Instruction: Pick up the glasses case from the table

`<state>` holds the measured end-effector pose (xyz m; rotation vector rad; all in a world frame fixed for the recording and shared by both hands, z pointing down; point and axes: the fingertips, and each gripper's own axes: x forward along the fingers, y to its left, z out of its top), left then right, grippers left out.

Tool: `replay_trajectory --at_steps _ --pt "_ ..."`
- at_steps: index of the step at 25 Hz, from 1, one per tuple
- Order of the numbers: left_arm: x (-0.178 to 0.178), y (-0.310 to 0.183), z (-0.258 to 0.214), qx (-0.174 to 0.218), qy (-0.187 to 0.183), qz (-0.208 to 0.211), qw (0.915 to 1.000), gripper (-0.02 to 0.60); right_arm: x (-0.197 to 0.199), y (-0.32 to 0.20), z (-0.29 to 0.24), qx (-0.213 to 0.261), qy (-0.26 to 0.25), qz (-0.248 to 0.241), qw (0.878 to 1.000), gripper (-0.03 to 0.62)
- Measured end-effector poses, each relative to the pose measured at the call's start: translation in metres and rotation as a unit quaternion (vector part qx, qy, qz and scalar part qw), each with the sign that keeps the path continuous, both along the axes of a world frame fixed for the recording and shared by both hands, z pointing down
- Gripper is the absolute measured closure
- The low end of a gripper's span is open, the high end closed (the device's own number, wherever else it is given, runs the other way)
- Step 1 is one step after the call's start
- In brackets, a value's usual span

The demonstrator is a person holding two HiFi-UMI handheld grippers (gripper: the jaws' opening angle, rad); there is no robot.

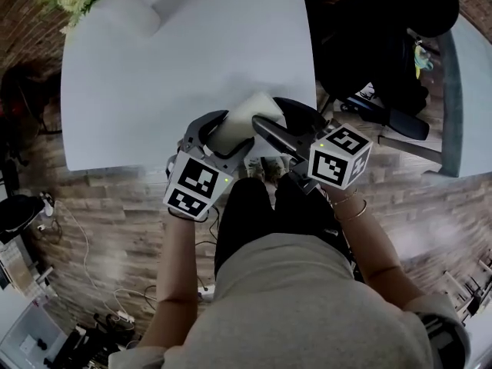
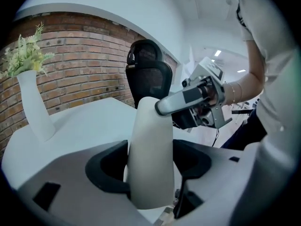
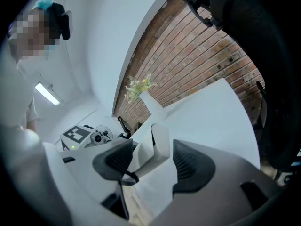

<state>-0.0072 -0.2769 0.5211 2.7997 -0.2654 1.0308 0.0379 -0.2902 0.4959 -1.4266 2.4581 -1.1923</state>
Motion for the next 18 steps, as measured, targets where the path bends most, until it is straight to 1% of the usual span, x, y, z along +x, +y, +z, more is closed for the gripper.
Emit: replay_trajectory --at_steps 2,4,7,11,18 --pt "0.002 0.004 -0.006 0.003 0.005 0.0 1.0 0.288 -0.004 0.0 -0.005 0.003 -0.006 -0.012 1.0 0.345" --pt "0.0 0.007 -0.013 0.005 0.012 -0.003 0.9999 0.288 -0.012 0.002 -0.008 0.0 -0.013 -0.026 1.0 0.373" --pt "-0.004 0.009 -0.022 0.011 0.018 -0.012 0.9997 0.288 -0.022 0.002 -0.016 0.001 -0.023 -0.045 0.999 0.389" --pt "-0.004 0.012 -0.032 0.022 0.026 -0.023 0.9991 0.288 -0.022 0.005 -0.025 0.009 -0.038 -0.055 0.998 0.39" --pt "-0.017 0.01 -0.061 0.074 0.046 -0.048 0.995 0.288 -0.037 0.004 -0.056 0.041 -0.086 -0.075 0.993 0.424"
